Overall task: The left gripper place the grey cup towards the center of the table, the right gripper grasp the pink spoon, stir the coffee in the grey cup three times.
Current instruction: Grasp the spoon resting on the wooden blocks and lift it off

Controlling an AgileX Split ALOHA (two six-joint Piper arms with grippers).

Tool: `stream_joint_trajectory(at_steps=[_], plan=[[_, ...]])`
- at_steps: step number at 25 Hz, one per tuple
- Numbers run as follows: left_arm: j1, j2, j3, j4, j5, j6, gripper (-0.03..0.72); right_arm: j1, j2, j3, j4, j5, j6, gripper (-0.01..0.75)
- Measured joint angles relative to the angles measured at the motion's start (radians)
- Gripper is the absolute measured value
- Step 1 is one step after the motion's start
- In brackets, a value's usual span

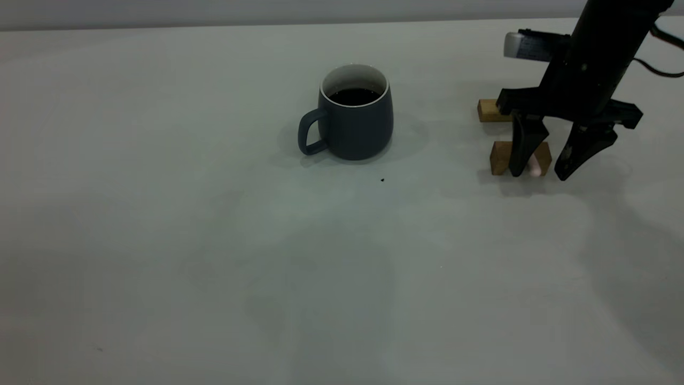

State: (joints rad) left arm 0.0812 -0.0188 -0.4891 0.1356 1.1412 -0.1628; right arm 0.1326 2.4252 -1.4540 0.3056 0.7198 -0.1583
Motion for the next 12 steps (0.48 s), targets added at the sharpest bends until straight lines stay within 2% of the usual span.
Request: stream_joint_trajectory(at_steps=[8, 9, 12], plan=[[0.000, 0.000, 0.000, 0.000, 0.000, 0.000, 0.567, 0.017, 0.037, -0.024, -0.001, -0.007, -0.009, 0.570], [0.000, 0.000, 0.000, 0.000, 0.000, 0.000, 0.567, 0.017, 0.037, -0.024, -0.001, -0.007, -0.009, 0.552], [0.000, 0.000, 0.000, 0.000, 0.000, 0.000, 0.567, 0.018, 0.037, -0.024, -0.018, -0.002, -0.006, 0.436]])
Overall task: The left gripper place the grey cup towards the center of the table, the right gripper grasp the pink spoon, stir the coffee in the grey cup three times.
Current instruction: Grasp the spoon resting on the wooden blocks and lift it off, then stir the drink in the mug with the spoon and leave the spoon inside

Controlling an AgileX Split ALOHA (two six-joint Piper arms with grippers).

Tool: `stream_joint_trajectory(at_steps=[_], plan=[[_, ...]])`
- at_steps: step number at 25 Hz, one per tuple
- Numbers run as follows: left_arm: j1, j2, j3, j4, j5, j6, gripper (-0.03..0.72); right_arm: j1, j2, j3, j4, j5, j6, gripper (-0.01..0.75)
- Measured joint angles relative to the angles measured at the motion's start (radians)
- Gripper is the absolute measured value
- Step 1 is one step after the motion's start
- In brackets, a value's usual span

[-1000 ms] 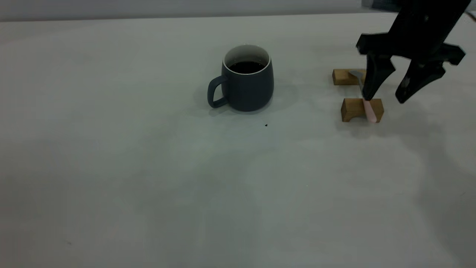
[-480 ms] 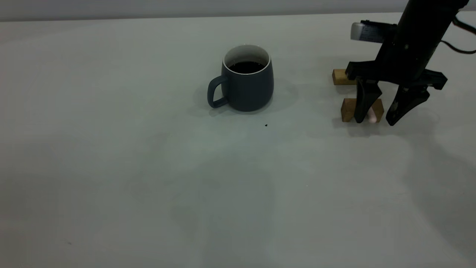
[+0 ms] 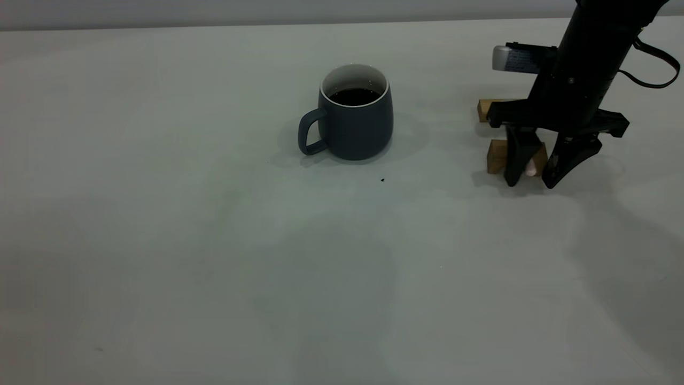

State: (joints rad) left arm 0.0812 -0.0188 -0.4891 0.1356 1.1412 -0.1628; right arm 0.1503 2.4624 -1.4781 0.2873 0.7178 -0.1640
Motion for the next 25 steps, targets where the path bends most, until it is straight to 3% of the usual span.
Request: stream_joint_trajectory(at_steps=[4, 5, 14, 19, 25], plan=[[0.000, 0.000, 0.000, 0.000, 0.000, 0.000, 0.567, 0.000, 0.000, -0.001, -0.041, 0.028, 0.046, 0.139], [0.000, 0.000, 0.000, 0.000, 0.000, 0.000, 0.567, -0.001, -0.003, -0.001, -0.055, 0.039, 0.062, 0.118], [0.000, 0.000, 0.000, 0.000, 0.000, 0.000, 0.567, -0.038, -0.168, -0.001, -0.088, 0.156, 0.102, 0.124], [0.000, 0.000, 0.000, 0.000, 0.000, 0.000, 0.567, -0.030, -0.268, -0.001, 0.294, 0.216, -0.049, 0.124], [0.000, 0.000, 0.000, 0.000, 0.000, 0.000, 0.567, -0.030, -0.222, -0.001, 0.800, 0.410, -0.217, 0.124]])
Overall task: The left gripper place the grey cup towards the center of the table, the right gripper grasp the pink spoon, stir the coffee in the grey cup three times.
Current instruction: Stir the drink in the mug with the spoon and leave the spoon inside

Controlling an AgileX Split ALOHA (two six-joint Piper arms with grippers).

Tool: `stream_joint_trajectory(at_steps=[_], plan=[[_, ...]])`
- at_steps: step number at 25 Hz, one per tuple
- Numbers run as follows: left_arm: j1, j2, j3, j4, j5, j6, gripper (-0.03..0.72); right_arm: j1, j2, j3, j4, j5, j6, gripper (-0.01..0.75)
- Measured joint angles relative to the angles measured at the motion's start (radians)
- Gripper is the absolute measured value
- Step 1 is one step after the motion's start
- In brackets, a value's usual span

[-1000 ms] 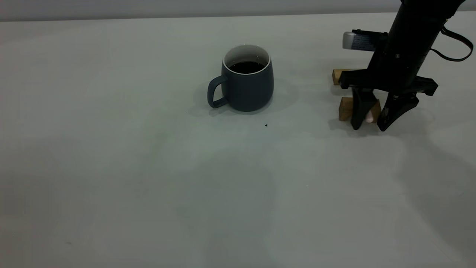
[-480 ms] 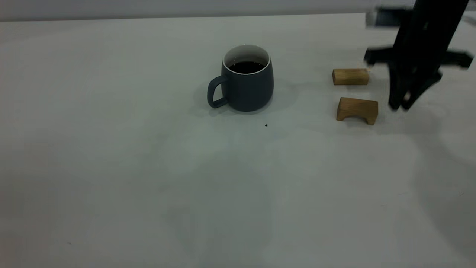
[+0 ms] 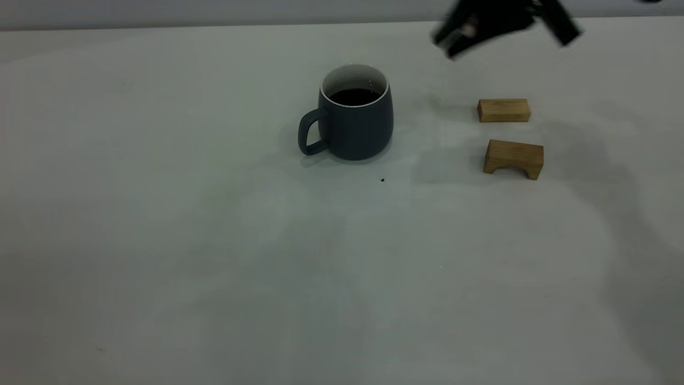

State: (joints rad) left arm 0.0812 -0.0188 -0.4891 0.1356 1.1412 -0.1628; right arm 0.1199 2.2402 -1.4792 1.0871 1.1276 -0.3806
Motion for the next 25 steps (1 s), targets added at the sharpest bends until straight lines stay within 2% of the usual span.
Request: stream_joint_trajectory(at_steps=[4, 8, 22, 25], plan=[[0.000, 0.000, 0.000, 0.000, 0.000, 0.000, 0.567, 0.007, 0.056, 0.001, 0.251, 0.032, 0.010, 0.124], [0.000, 0.000, 0.000, 0.000, 0.000, 0.000, 0.567, 0.022, 0.060, 0.001, 0.426, 0.033, 0.117, 0.124], [0.000, 0.000, 0.000, 0.000, 0.000, 0.000, 0.567, 0.024, 0.060, 0.001, 0.598, 0.033, 0.747, 0.124], [0.000, 0.000, 0.000, 0.000, 0.000, 0.000, 0.567, 0.043, 0.060, 0.001, 0.641, 0.031, 0.866, 0.124]])
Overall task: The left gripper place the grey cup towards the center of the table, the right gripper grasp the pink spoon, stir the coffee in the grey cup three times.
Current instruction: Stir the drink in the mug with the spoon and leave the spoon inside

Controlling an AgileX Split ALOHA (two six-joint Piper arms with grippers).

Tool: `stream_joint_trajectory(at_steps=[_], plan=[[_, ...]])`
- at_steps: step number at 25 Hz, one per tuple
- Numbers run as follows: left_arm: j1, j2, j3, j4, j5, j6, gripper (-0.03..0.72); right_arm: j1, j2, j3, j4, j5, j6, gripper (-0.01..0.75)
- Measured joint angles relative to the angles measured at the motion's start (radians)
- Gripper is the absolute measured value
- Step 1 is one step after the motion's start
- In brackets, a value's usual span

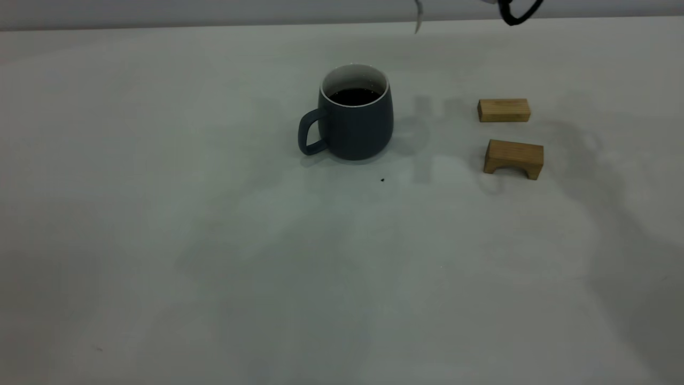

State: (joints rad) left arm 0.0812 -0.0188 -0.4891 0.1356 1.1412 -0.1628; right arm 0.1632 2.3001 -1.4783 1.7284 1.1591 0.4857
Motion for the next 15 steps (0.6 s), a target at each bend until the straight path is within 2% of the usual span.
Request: stream_joint_trajectory(at_steps=[6, 9, 15], plan=[[0.000, 0.000, 0.000, 0.000, 0.000, 0.000, 0.567, 0.059, 0.000, 0.000, 0.015, -0.026, 0.168, 0.124], [0.000, 0.000, 0.000, 0.000, 0.000, 0.000, 0.567, 0.070, 0.011, -0.008, 0.015, -0.028, 0.186, 0.124], [0.000, 0.000, 0.000, 0.000, 0.000, 0.000, 0.567, 0.070, 0.135, -0.149, 0.017, -0.008, 0.184, 0.124]])
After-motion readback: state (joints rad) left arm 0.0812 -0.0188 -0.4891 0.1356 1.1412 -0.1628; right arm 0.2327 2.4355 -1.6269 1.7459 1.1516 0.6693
